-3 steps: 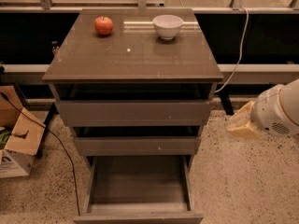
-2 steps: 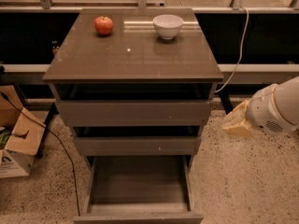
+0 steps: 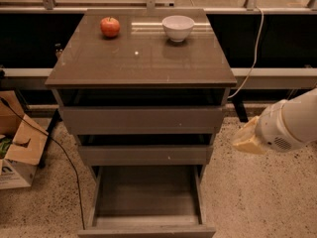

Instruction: Close bottom drawer

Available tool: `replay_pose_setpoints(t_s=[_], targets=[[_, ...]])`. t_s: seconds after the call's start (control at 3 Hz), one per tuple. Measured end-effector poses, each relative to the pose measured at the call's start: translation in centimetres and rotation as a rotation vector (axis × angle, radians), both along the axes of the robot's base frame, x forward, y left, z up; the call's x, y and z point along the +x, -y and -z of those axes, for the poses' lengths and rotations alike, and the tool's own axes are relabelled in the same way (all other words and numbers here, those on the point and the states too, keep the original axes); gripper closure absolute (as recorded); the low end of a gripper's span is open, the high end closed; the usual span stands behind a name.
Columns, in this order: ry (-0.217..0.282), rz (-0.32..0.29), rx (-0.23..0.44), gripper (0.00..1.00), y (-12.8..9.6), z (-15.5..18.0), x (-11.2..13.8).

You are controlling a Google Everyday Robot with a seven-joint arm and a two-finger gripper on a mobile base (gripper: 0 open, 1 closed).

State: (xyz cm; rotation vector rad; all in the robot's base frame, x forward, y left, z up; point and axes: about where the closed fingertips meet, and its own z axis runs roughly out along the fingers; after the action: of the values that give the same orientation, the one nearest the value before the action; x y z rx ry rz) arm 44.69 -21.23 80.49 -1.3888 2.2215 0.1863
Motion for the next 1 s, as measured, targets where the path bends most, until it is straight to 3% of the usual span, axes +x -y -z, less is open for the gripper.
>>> replay_pose_setpoints(t_s=[0.67, 1.0], targets=[[-0.087, -0.015, 0.056, 1.0, -1.9, 9.9, -2.3], [-0.155, 0.009, 0.133, 1.0, -2.5, 18.2, -3.4]])
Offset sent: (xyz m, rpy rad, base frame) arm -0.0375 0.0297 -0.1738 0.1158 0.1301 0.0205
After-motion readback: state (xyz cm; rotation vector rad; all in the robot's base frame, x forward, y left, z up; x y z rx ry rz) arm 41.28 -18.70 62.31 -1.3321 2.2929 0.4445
